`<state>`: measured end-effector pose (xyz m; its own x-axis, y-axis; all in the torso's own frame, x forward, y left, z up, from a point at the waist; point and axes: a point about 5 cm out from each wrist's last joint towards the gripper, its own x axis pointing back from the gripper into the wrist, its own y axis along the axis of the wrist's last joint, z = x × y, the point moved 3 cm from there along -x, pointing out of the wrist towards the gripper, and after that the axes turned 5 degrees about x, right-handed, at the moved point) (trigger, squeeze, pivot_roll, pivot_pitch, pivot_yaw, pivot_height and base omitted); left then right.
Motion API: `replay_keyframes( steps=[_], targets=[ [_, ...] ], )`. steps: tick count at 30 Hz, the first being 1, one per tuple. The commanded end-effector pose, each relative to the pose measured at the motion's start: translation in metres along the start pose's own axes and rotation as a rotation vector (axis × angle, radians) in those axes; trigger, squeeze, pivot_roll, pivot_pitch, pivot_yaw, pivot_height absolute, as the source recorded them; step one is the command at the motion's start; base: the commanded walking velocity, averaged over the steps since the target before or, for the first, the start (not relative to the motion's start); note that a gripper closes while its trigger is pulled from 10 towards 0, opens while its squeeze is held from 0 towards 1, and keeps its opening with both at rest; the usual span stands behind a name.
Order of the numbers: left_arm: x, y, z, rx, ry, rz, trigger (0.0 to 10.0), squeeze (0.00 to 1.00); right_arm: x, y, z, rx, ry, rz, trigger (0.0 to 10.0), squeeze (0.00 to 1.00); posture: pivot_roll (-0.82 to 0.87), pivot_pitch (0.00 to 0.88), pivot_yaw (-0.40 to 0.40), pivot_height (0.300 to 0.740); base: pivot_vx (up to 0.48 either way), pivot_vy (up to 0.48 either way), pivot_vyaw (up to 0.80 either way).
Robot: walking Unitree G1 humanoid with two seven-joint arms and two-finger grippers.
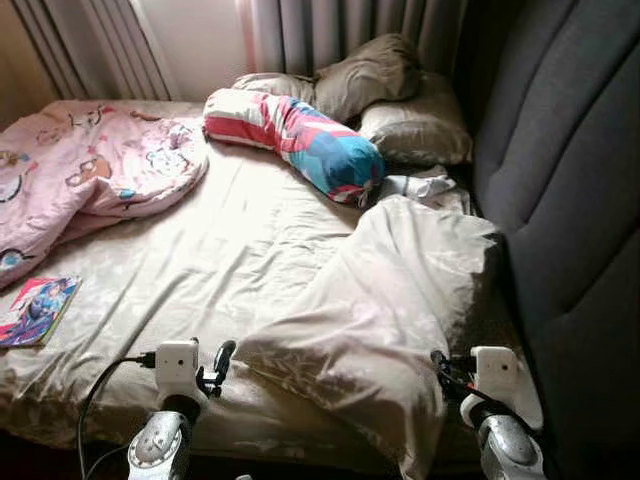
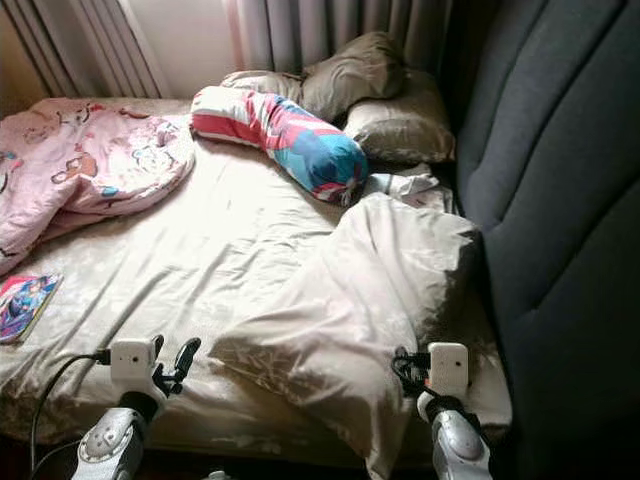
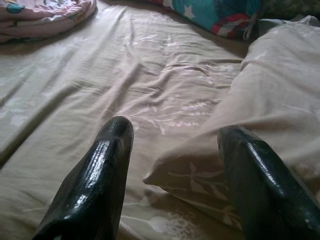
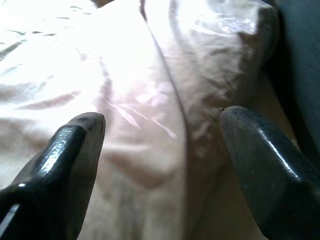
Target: Clean up the room
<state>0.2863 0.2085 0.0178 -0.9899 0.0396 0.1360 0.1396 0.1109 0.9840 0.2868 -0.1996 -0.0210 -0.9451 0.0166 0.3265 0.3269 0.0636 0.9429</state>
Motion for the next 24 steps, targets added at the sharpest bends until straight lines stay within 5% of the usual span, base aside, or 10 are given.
replay_keyframes(
  steps=[1,10,11,12,24],
  targets=[
    [-0.001,0.002,0.003,0.001,0.004,0.002,10.0,0.00,0.001,-0.006,0.002,-0.001,0.004,0.029,10.0,0.00,-0.09,0.055,0.031,0.661,0.000,0.000,0.00],
    [0.002,0.005,0.004,-0.007,-0.007,-0.001,10.0,0.00,-0.007,-0.009,0.003,-0.065,-0.021,0.115,10.0,0.00,-0.08,0.093,0.050,0.661,0.000,0.000,0.00],
    [0.002,0.006,0.004,-0.012,-0.015,-0.002,10.0,0.00,-0.009,-0.006,0.003,-0.074,-0.027,0.116,10.0,0.44,-0.08,0.100,0.056,0.661,0.000,0.000,0.00],
    [0.002,0.008,0.003,-0.021,-0.030,-0.002,10.0,0.00,-0.014,0.000,0.002,-0.103,-0.046,0.112,10.0,1.00,-0.06,0.115,0.067,0.661,0.000,0.000,0.00],
    [0.004,0.032,0.010,-0.077,-0.075,-0.030,10.0,0.00,-0.036,0.023,0.012,-0.240,-0.079,0.181,10.0,1.00,0.01,0.179,0.107,0.661,0.000,0.000,0.00]
  ],
)
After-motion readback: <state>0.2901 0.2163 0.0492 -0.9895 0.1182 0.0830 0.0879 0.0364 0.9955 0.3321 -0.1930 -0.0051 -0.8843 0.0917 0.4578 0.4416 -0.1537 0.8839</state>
